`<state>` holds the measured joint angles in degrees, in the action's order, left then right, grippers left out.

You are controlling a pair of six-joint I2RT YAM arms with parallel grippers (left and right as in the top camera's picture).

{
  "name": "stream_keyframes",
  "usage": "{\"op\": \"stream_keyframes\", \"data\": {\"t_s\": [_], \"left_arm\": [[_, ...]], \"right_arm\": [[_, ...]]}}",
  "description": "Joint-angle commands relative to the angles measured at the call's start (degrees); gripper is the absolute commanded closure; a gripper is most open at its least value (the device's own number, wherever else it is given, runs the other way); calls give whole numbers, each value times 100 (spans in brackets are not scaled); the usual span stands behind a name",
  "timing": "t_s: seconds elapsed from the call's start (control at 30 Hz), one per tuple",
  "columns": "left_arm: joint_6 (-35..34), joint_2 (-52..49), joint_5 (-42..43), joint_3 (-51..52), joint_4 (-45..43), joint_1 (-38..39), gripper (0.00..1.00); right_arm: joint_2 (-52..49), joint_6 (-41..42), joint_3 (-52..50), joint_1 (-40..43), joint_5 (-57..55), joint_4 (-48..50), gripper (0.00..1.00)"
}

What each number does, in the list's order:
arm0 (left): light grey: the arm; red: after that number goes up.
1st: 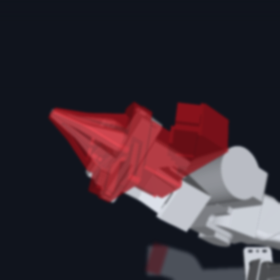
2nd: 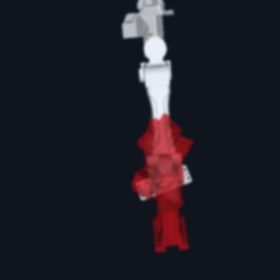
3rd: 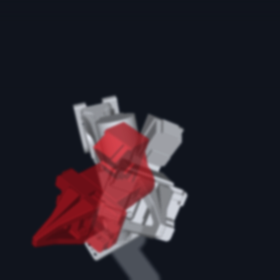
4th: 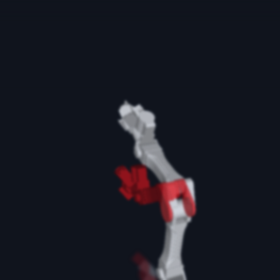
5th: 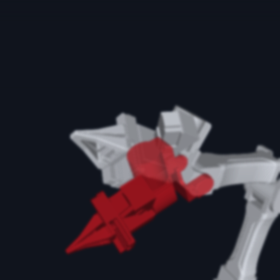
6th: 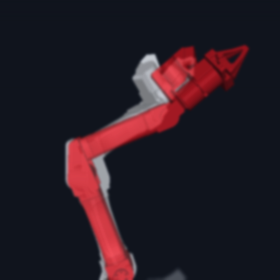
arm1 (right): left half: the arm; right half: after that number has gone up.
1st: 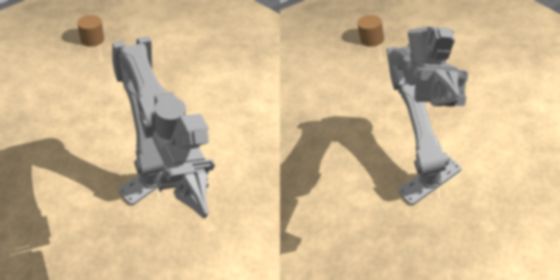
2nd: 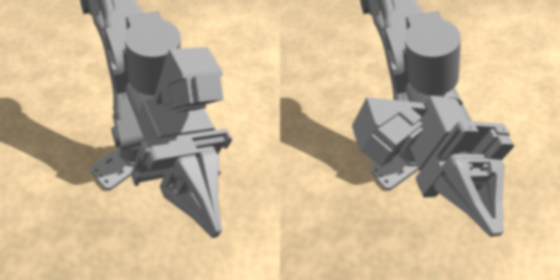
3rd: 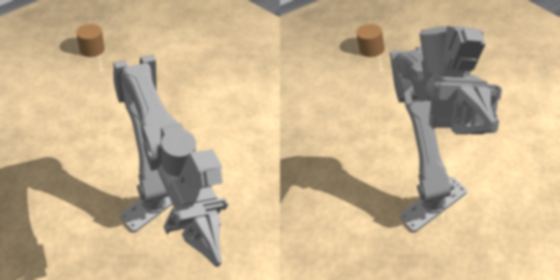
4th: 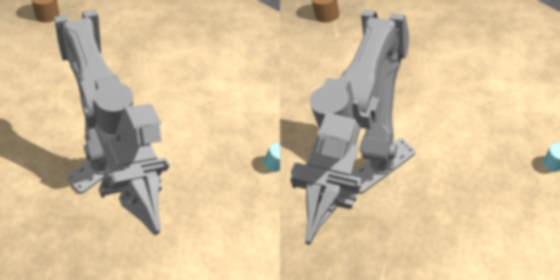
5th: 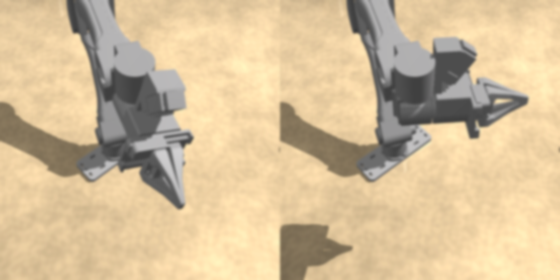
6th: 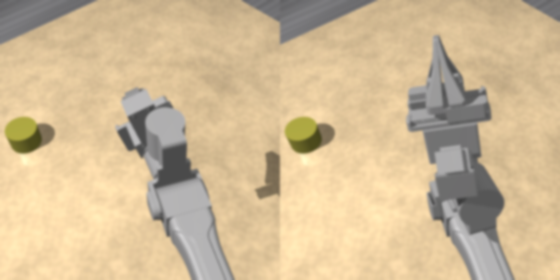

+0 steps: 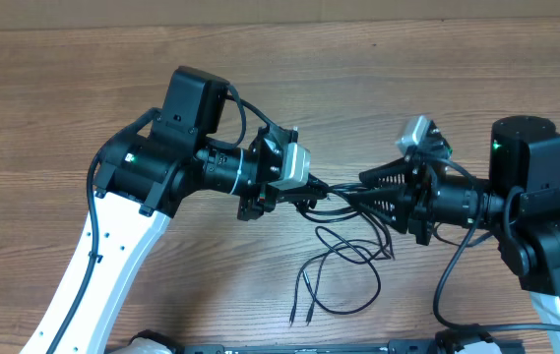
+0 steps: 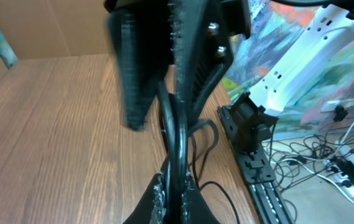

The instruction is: Untangle cables

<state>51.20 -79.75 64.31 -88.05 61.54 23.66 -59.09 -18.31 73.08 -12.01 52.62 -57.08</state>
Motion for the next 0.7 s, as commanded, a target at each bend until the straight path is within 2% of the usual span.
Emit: {"op": "stream_keyframes", "data": {"t_s": [0.0,0.03,0.1,0.13,0.17,0.23,0.37,0.43,0.53,0.67], "left_arm": [[146,111,374,-116,-33,70,95],[133,111,289,-116,-31,70,92],[-59,111,122,-116,-33,70,76],[-155,111,111,-116,-44,70,64],[-238,111,118,-116,-52,70,62],[-750,120,133,-116,-133,70,50],[-1473,271,127,-116,-444,70,13],[-1698,400,63,-116,-601,70,0],[-2194,645,-243,-116,-859,70,0],[-3095,1075,-1224,-116,-977,70,0]], "right_arm": [[22,-20,129,7,133,13,96],[22,-20,129,7,131,15,96],[22,-20,129,7,129,20,96],[22,-20,129,7,127,24,96],[22,-20,129,9,127,24,96],[20,-2,129,13,50,44,96],[20,378,129,13,-389,155,96],[22,616,129,13,-568,262,96],[20,997,129,13,-708,492,96],[20,1700,129,15,-737,992,96]]}}
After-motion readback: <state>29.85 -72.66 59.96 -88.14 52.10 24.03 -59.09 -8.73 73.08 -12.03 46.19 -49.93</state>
